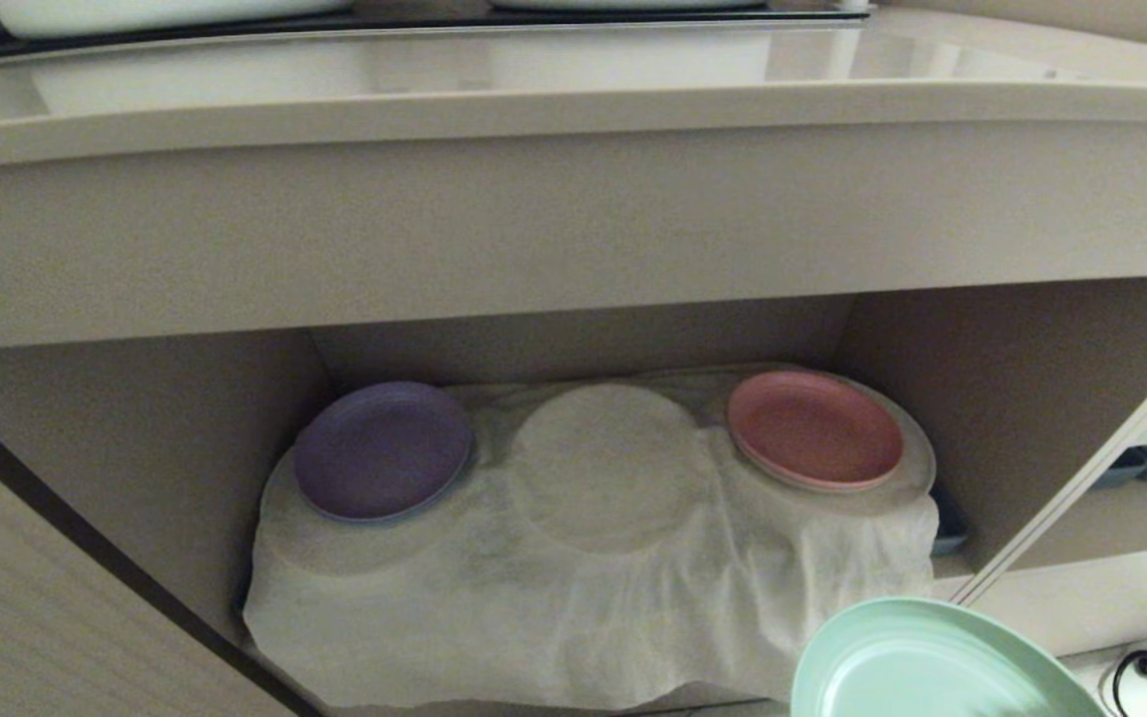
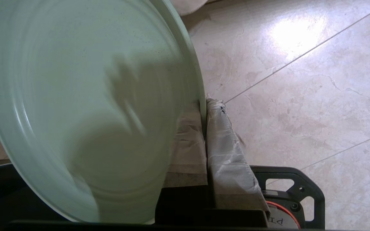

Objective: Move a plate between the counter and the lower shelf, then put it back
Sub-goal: Put the plate

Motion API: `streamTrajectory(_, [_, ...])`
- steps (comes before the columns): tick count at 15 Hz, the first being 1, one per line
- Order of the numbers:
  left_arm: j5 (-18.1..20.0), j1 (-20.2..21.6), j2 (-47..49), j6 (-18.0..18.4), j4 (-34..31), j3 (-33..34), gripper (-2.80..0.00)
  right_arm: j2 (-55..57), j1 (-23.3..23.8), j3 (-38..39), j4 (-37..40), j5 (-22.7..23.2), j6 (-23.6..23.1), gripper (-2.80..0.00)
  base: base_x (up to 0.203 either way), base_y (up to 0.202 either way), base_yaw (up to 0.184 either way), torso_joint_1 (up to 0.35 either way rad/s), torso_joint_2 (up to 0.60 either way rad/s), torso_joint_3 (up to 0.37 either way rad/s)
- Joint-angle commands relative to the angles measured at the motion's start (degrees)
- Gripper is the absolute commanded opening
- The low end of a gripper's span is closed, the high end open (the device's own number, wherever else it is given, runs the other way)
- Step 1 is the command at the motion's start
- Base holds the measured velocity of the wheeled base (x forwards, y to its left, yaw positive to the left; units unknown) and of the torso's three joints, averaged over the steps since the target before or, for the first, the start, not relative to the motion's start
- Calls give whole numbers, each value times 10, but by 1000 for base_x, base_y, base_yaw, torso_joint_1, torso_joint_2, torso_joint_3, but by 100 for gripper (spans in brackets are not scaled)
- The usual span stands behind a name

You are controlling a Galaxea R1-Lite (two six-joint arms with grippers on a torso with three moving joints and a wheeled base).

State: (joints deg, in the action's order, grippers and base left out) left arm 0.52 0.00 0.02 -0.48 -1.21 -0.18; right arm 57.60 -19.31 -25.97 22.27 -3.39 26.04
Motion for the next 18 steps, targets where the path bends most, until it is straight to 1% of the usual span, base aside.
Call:
streamTrajectory(1, [0, 0, 0, 0, 0, 0, -280, -13, 0, 6, 2, 0, 2, -280, 0, 0, 0, 0, 0, 0])
streamTrajectory(5, [0, 0, 0, 0, 0, 0, -280, -27, 0, 17, 1, 0, 2, -280, 0, 0, 0, 0, 0, 0])
streamTrajectory(15, [0, 0, 0, 0, 0, 0, -280, -42, -10, 15, 1, 0, 4, -280, 0, 0, 0, 0, 0, 0])
streamTrajectory(18, [0, 0, 0, 0, 0, 0, -280, -45, -13, 12, 1, 0, 21, -280, 0, 0, 0, 0, 0, 0])
